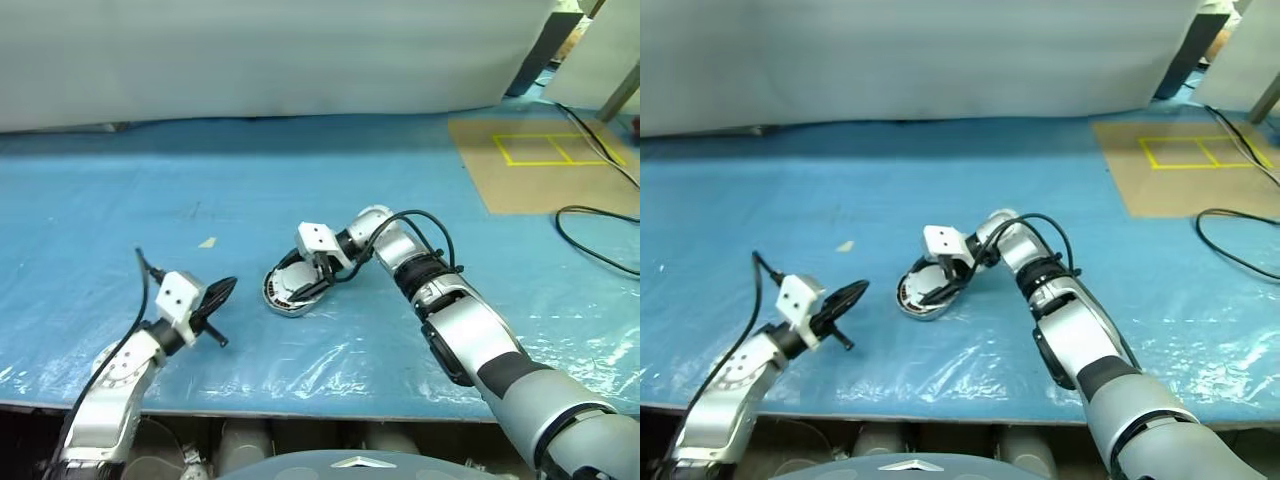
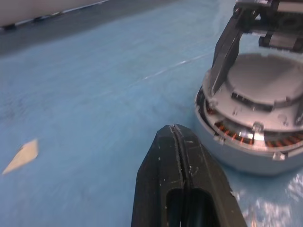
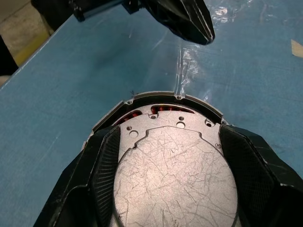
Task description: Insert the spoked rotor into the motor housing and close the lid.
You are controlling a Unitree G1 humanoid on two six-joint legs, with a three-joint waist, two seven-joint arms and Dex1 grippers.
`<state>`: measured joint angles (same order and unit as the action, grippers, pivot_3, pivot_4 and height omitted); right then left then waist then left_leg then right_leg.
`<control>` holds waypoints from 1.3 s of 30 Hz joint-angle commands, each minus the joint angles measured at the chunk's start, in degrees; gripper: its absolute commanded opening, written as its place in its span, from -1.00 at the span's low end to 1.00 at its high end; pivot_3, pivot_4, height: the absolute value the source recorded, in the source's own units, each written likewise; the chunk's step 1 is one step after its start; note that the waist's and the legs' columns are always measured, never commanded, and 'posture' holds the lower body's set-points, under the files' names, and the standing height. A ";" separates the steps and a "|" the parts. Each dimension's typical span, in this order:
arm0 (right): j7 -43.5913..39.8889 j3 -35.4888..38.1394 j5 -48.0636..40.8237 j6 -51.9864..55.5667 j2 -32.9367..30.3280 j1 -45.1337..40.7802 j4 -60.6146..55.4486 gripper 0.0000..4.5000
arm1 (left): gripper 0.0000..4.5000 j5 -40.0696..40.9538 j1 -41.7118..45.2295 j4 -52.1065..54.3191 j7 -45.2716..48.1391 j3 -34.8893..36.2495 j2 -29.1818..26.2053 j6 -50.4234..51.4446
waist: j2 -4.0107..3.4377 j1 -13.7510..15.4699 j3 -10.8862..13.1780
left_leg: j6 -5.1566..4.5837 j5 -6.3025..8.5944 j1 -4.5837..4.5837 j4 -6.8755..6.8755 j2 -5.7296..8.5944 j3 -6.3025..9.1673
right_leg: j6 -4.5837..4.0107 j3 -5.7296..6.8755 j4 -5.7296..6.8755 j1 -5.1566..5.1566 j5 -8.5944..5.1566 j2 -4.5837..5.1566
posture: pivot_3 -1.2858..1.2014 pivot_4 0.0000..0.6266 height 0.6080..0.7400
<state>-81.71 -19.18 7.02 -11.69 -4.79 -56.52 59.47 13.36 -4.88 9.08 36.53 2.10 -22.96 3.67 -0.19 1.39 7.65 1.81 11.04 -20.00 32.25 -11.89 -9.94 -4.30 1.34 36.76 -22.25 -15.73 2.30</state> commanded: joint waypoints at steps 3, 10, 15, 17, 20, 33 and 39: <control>1.19 -0.68 0.29 1.63 1.87 1.35 -0.57 0.33 | -1.00 -2.83 3.95 -5.63 0.08 -3.87 0.63 0.38 | 0.02 -0.56 -0.01 | 0.00 -0.01 -0.24 0.00 0.02 0.00 | -0.04 0.00 -0.03 -0.21 0.00 -0.01 | 0.03 -0.52 1.00; 0.74 0.30 -1.42 4.98 0.93 2.45 -4.35 0.33 | -1.00 -3.10 4.67 -8.07 -1.39 -3.78 1.57 0.07 | 0.00 -0.39 0.01 | -0.03 -0.02 -0.53 0.02 0.03 0.05 | -0.04 0.11 -0.04 -0.39 -0.01 0.02 | 0.03 -0.52 1.00; 1.30 0.95 -2.82 7.33 1.03 2.70 -6.65 0.33 | -1.00 -3.78 3.36 -7.19 -1.68 -4.42 0.79 1.20 | 0.01 -0.38 0.02 | 0.08 0.05 -0.53 0.04 0.02 0.05 | -0.05 0.10 -0.06 -0.39 -0.01 0.02 | 0.03 -0.52 1.00; 2.14 2.16 -4.45 9.91 1.78 2.29 -7.85 0.33 | -1.00 -4.03 2.54 -6.37 -1.36 -4.98 0.28 2.08 | 0.01 -0.39 0.03 | 0.08 0.05 -0.55 0.01 0.02 0.04 | -0.05 0.10 -0.08 -0.42 -0.01 0.01 | 0.03 -0.52 1.00; 4.92 4.88 -7.34 14.88 3.53 1.49 -9.02 0.33 | -1.00 -3.78 1.96 -5.59 -1.54 -5.20 0.19 3.14 | 0.02 -0.45 0.05 | 0.08 0.05 -0.68 -0.02 0.02 0.04 | -0.05 0.10 -0.09 -0.58 -0.01 0.01 | 0.03 -0.52 1.00; 8.56 1.21 -5.74 17.85 3.18 9.53 -18.33 0.33 | -1.00 1.50 -0.54 -2.37 -3.92 3.11 -0.23 3.88 | 0.06 -0.59 0.15 | 0.10 0.05 -0.70 -0.08 0.00 0.04 | -0.04 0.07 -0.12 -0.68 -0.02 -0.04 | 0.03 -0.52 1.00; 8.74 -0.01 -5.68 16.65 2.50 9.56 -18.59 0.33 | -1.00 1.73 -1.04 -3.13 -4.52 6.25 -1.48 4.86 | 0.25 -0.47 0.58 | 0.11 0.05 -0.92 -0.09 0.02 0.03 | -0.03 0.08 -0.20 -0.81 -0.01 -0.02 | 0.03 -0.52 1.00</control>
<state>-73.11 -18.18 1.08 5.12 -2.56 -47.29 41.54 14.69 -5.55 5.19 32.04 7.33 -23.77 8.75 0.06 0.92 8.23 1.92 11.09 -20.94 32.16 -11.85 -9.90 -4.33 1.42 36.52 -23.06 -15.74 2.29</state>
